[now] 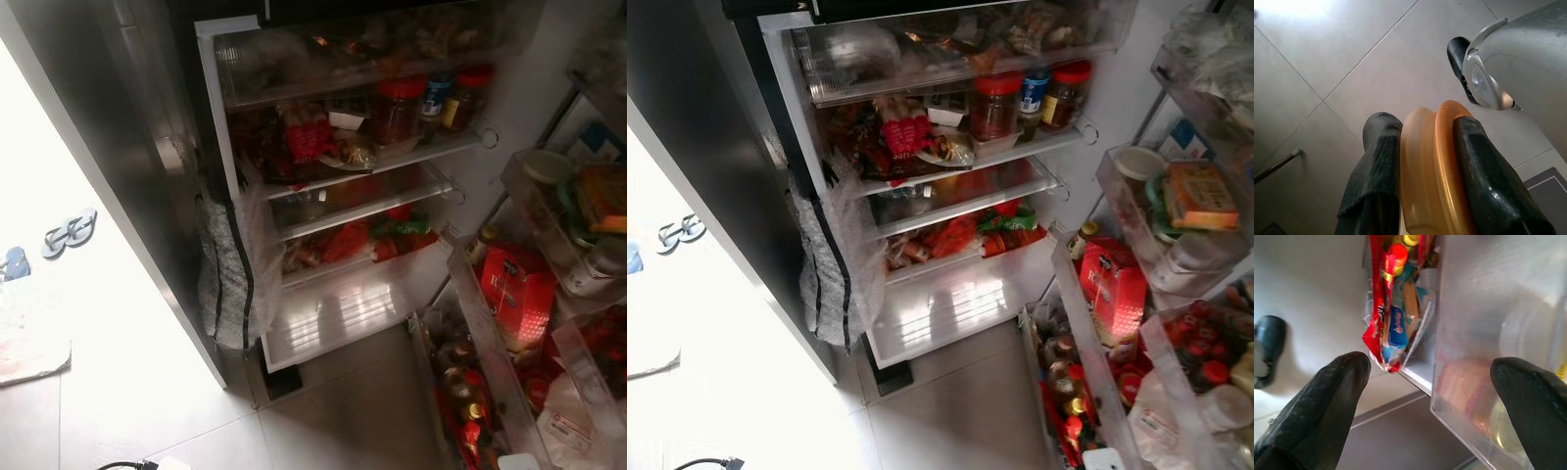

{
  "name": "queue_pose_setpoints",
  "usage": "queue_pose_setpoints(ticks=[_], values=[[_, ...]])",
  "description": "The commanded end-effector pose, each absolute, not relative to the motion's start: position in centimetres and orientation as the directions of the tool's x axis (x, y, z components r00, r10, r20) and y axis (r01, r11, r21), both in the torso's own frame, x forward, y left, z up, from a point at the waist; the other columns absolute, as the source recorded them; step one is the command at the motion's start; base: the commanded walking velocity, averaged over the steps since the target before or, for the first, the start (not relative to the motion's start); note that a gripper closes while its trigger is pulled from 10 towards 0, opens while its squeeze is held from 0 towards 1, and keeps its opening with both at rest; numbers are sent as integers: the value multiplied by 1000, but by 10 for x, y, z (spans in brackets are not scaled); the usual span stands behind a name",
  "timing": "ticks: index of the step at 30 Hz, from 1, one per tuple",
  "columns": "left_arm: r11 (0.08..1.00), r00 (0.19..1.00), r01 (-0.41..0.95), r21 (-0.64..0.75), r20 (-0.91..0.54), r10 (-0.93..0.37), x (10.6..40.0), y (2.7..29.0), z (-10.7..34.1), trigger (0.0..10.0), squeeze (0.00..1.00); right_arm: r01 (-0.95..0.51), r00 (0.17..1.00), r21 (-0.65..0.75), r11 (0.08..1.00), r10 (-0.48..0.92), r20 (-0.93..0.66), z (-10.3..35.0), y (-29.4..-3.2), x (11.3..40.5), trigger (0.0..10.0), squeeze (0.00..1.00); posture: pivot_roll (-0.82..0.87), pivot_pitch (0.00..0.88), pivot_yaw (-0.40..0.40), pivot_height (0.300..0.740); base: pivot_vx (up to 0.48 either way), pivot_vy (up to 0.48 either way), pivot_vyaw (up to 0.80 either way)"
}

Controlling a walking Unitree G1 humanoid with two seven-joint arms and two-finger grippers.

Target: Restocking fridge

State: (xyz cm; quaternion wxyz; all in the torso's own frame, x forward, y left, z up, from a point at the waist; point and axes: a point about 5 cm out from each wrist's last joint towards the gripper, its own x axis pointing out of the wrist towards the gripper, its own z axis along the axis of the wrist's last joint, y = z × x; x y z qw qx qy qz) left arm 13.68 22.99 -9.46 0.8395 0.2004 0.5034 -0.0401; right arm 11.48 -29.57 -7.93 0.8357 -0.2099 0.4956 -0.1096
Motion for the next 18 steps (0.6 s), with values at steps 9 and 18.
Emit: queue_pose_setpoints(ticks=[9,18], values=[[914,464,285,289,-876,132,129,232,-97,10000,0,41,444,-537,842,-497,-745,-66,-332,103,10000,0,33,132,-39,740,0,0,0],[916,460,278,290,-877,138,126,234,-97,10000,0,51,470,-344,938,-326,-820,-87,-275,118,10000,0,36,131,-36,740,0,0,0]])
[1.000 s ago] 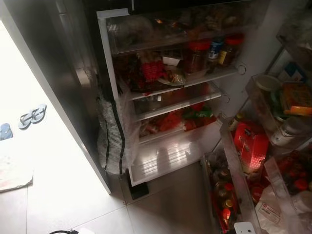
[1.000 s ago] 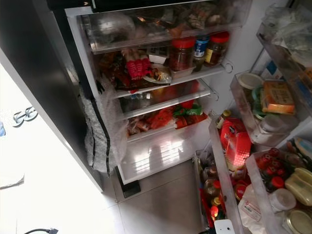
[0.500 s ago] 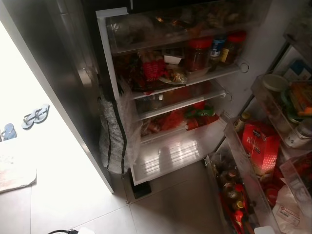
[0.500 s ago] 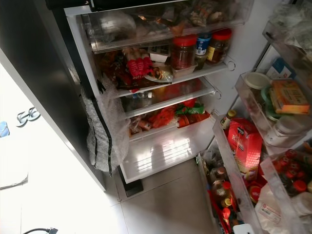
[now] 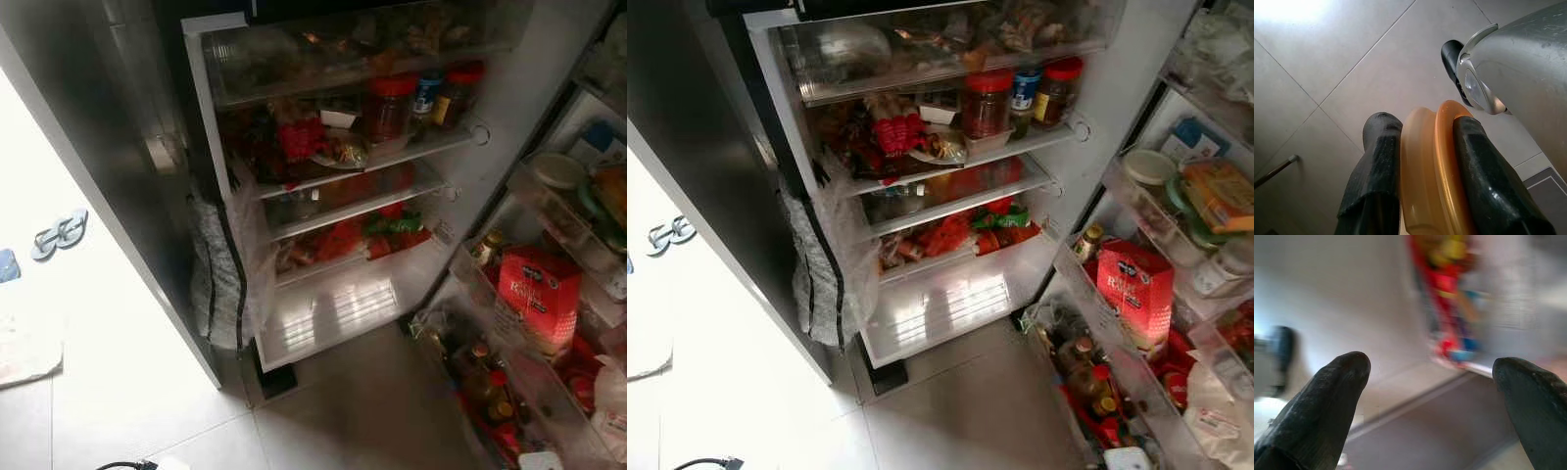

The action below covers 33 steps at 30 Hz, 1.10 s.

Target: Restocking fridge

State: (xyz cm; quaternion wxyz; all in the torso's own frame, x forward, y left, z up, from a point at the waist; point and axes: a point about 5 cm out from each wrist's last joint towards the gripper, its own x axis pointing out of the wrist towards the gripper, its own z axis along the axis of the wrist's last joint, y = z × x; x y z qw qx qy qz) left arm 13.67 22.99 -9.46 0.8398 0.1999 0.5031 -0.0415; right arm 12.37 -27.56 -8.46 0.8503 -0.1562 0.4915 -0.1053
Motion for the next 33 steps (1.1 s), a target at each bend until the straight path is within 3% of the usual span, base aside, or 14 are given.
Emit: queue_pose_setpoints(ticks=[1,4,5,6,11,27,33], values=[[916,460,278,290,-877,139,126,234,-98,10000,0,53,471,-333,942,-317,-823,-88,-272,119,10000,0,36,131,-36,740,0,0,0],[928,456,248,280,-879,143,125,234,-98,10000,0,61,479,-248,967,-246,-843,-93,-253,124,10000,0,34,130,-34,740,0,0,0],[927,456,250,279,-879,142,126,234,-98,10000,0,85,492,-134,987,-159,-856,-97,-230,131,10000,0,37,123,-34,740,0,0,0],[925,457,256,281,-878,140,126,234,-98,10000,0,84,500,-104,991,-132,-856,-97,-224,133,10000,0,37,123,-34,740,0,0,0],[917,462,273,292,-875,141,129,234,-97,10000,0,35,518,-56,998,-67,-853,-97,-203,143,10000,0,36,116,-33,740,0,-50,0],[918,450,268,293,-880,149,124,240,-97,10000,0,-26,523,-49,998,-28,-852,-98,-196,144,10000,0,32,104,-32,740,0,-277,0],[919,443,263,294,-883,156,119,244,-97,10000,0,-54,514,-60,997,-24,-858,-99,-194,142,10000,0,31,115,-33,740,0,-279,705]])
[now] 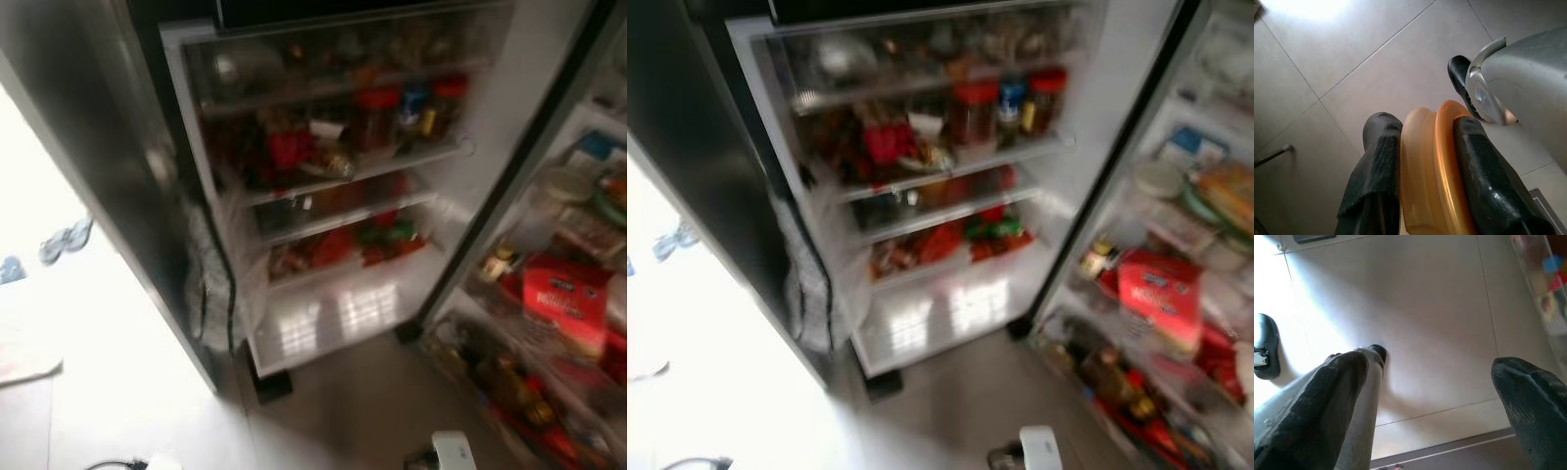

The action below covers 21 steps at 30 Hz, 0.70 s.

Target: Restocking fridge

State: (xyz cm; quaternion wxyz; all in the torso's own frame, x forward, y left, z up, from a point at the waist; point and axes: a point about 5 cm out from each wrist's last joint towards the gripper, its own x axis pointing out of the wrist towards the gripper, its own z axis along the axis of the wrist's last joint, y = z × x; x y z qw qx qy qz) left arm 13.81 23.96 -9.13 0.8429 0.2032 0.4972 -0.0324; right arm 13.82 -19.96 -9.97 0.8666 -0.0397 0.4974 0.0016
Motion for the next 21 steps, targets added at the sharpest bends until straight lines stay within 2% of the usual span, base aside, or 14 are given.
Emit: queue_pose_setpoints(ticks=[1,21], values=[[919,442,262,294,-883,156,119,244,-97,10000,0,-40,511,-57,998,-28,-859,-99,-194,141,10000,0,31,115,-34,740,0,-277,0],[921,441,260,289,-885,153,115,243,-98,10000,0,-30,501,-46,998,-25,-865,-101,-196,136,10000,0,26,128,-33,740,0,-280,0]])
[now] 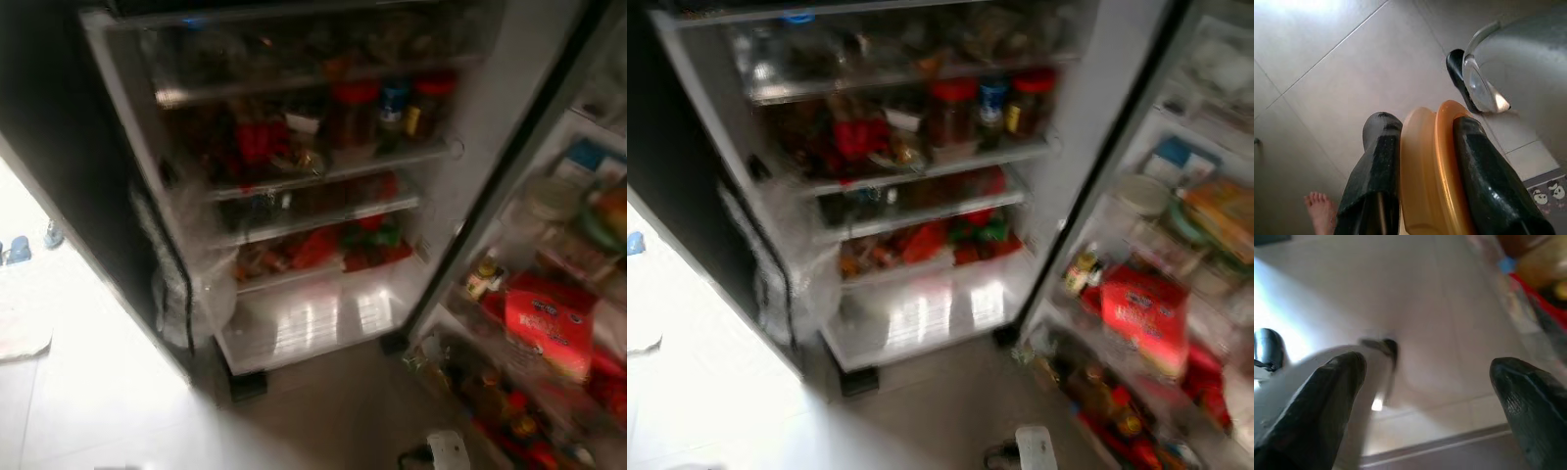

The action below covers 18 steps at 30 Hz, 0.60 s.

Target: Restocking fridge

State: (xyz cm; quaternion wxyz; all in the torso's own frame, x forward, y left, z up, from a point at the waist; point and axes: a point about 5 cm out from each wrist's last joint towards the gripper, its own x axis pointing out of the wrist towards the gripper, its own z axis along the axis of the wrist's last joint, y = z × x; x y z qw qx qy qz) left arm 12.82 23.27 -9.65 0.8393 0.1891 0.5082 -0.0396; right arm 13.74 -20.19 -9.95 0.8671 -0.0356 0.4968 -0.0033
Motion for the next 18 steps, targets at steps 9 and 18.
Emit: queue_pose_setpoints(ticks=[9,18], values=[[921,449,263,288,-882,147,119,240,-98,10000,0,-14,495,-31,999,-20,-869,-104,-194,127,10000,0,28,128,-33,740,0,-280,0],[920,452,266,289,-880,146,121,240,-97,10000,0,-23,460,-35,999,-21,-888,-108,-194,112,10000,0,28,129,-33,740,0,-280,0]])
